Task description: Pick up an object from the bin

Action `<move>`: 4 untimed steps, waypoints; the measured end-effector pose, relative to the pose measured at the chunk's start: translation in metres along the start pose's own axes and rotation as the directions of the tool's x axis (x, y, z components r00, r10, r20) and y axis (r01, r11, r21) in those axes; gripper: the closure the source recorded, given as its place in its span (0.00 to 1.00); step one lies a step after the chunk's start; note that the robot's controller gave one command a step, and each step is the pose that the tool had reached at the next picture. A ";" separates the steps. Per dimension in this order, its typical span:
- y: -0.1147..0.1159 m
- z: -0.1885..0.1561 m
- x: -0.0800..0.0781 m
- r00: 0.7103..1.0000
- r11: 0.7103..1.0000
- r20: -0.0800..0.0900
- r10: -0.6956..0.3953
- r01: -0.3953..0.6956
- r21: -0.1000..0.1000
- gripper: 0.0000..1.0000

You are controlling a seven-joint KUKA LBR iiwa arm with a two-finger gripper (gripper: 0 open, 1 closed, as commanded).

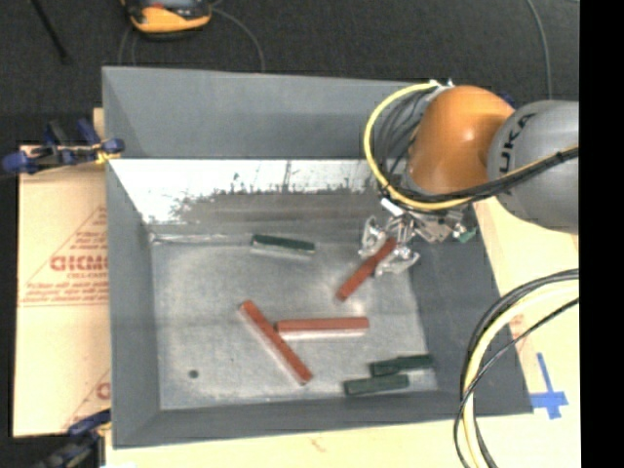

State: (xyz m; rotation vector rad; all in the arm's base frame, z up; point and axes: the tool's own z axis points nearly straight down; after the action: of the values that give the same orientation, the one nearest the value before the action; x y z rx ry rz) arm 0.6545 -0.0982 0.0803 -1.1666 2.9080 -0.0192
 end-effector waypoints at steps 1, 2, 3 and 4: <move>0.000 -0.002 0.000 1.000 1.000 0.002 0.002 -0.002 0.000 1.00; 0.003 -0.010 0.001 1.000 1.000 -0.002 0.003 -0.003 -0.010 1.00; 0.004 -0.031 0.002 1.000 1.000 -0.006 0.003 -0.003 -0.017 1.00; 0.003 -0.054 0.001 1.000 1.000 -0.004 0.004 -0.004 -0.015 1.00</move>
Offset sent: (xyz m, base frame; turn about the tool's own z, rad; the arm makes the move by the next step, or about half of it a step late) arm 0.0000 -0.0001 0.1070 0.0000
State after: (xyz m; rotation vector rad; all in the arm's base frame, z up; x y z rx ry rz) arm 0.6515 -0.0965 0.1346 -1.1646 2.9186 -0.0001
